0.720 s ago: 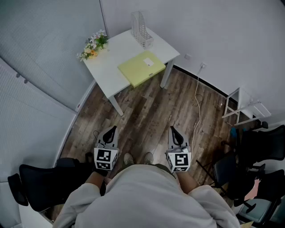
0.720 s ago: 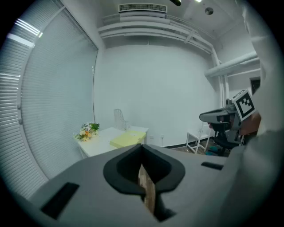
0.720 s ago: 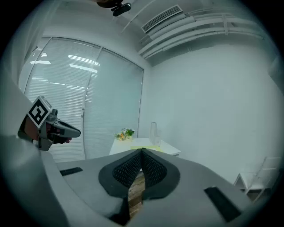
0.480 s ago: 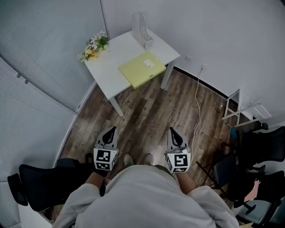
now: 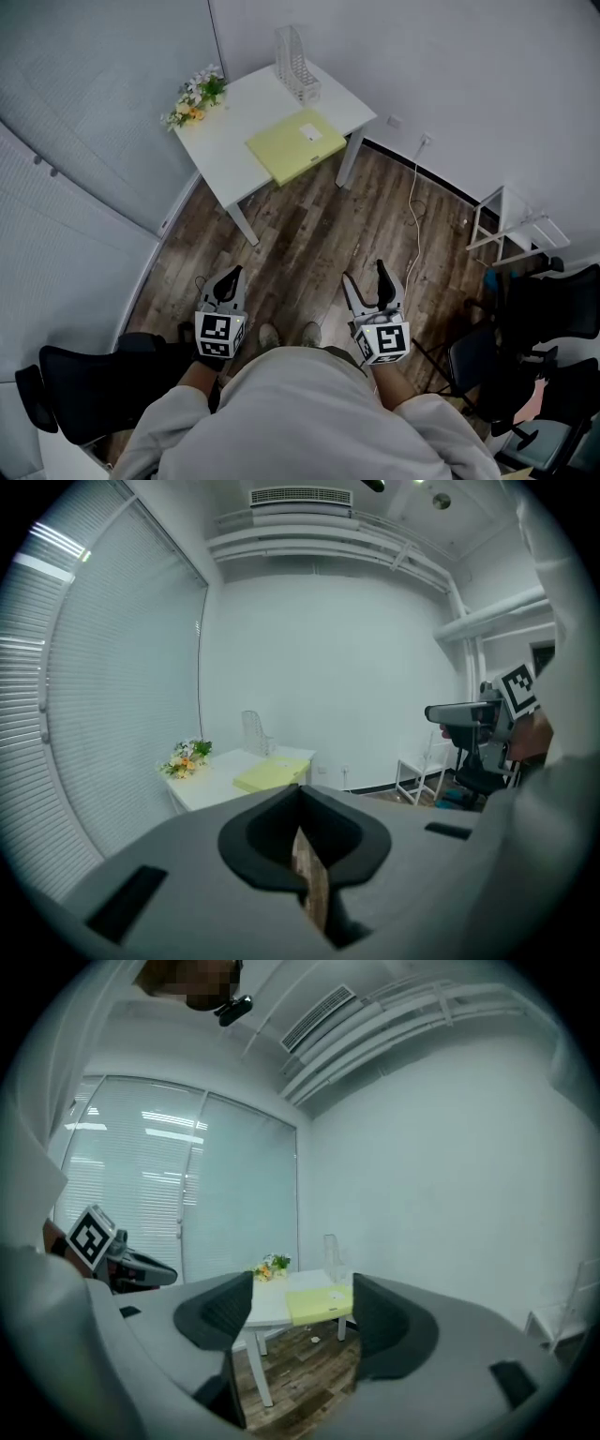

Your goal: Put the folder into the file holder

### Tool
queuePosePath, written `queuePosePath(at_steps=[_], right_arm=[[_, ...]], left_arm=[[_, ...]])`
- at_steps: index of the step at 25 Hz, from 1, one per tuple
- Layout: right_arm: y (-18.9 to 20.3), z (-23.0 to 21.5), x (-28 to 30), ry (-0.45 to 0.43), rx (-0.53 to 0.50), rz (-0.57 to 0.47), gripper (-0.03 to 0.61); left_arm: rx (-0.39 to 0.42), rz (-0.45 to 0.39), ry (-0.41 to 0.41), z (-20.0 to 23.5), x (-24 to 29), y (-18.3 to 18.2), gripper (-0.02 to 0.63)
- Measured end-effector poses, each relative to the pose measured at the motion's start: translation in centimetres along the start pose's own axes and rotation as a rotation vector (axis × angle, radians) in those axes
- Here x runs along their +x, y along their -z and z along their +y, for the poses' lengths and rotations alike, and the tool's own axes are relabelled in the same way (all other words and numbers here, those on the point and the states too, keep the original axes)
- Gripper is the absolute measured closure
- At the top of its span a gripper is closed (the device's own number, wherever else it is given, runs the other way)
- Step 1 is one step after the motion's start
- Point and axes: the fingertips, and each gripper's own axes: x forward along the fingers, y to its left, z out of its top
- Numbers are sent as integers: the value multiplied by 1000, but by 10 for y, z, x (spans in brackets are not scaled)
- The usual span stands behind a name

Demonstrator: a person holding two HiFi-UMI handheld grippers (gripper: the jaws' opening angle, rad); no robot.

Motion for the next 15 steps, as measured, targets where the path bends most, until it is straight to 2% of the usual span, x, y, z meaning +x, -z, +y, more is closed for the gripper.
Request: queuePosePath(at_steps=[1,3,8,15], right_arm=[[-1,-1,-2,1,-1,-9,227],[-3,-5,-6,16,-16,-26,205],[3,-17,-11,30,-22,-23,201],[9,-38,-8,-15,-37,-22,202]], left_arm=[[1,-1,-1,-1,0,0,606],[2,0,-4,-3,-1,1,606],[2,10,-22,-10,3,2,606],[-13,15,-80,-24,6,2,606]])
